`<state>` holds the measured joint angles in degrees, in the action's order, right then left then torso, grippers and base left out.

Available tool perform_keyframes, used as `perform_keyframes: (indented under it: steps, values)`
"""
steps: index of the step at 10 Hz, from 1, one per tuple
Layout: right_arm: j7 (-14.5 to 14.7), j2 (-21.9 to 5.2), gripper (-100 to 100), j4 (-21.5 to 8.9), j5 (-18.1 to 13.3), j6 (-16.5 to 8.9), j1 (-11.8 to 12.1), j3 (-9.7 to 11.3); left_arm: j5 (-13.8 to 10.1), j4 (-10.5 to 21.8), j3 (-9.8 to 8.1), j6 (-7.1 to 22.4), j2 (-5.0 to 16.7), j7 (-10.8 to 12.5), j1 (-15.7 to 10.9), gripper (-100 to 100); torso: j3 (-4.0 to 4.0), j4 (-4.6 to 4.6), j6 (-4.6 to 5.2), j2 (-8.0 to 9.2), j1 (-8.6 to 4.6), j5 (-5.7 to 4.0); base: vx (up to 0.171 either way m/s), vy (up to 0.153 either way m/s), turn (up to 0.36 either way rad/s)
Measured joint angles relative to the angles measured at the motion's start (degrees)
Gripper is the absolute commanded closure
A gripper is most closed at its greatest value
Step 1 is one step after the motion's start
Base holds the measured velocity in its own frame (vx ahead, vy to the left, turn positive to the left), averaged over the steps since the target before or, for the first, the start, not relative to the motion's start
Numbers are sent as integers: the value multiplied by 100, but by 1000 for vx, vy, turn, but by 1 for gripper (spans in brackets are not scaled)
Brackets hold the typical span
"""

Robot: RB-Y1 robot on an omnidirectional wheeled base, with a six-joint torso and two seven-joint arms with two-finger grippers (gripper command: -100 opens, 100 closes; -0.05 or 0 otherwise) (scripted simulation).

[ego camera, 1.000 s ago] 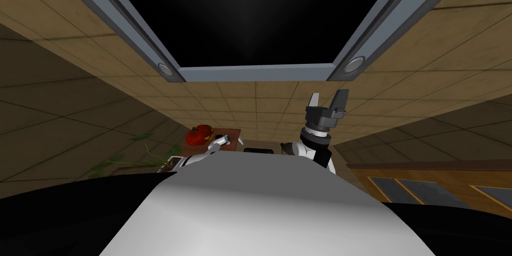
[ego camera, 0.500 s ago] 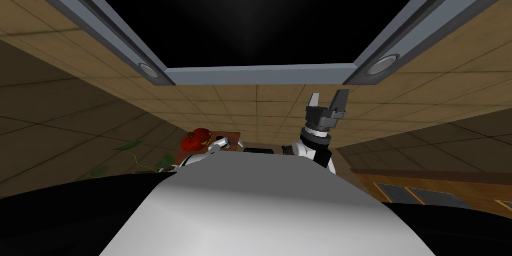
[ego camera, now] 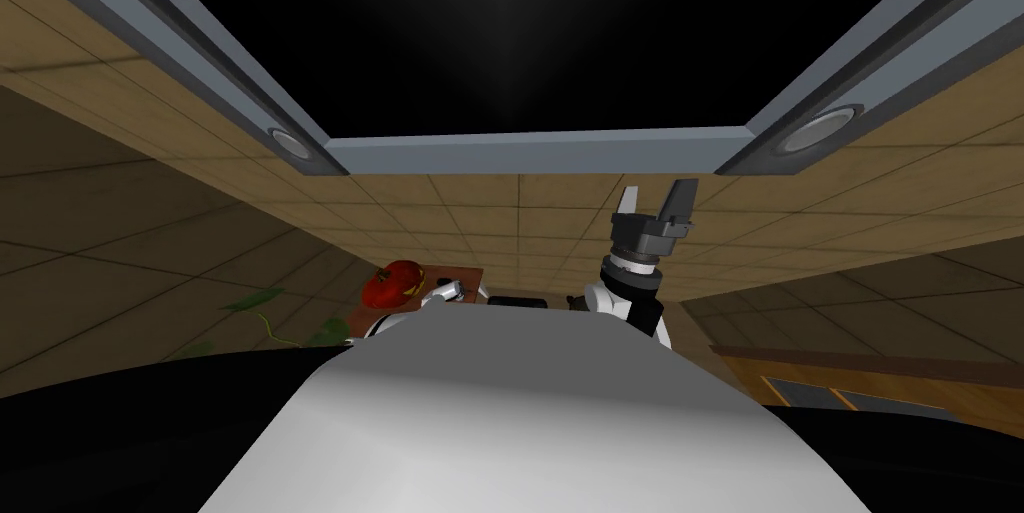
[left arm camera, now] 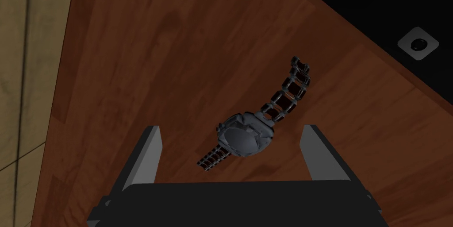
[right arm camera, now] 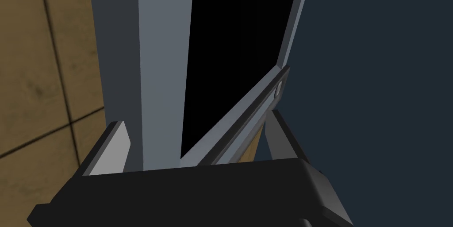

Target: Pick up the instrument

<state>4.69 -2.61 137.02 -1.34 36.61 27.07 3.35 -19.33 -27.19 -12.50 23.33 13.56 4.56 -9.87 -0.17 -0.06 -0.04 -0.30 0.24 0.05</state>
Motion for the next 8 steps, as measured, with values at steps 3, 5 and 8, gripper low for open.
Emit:
perform_keyframes:
  steps: [3,5,8]
  values:
    - [0,1,0,0,0,0,-1,1,-65,209,8,-162,-19,-67,-53,100,14,7,1,23,-19,-6,7,6,0]
    - [0,1,0,0,0,0,-1,1,-66,207,7,-163,-16,-67,-57,100,15,5,1,27,-21,-4,0,0,0]
    - [0,1,0,0,0,0,-1,1,-65,206,7,-165,-16,-67,-57,100,15,5,1,28,-21,-4,-14,-14,-7]
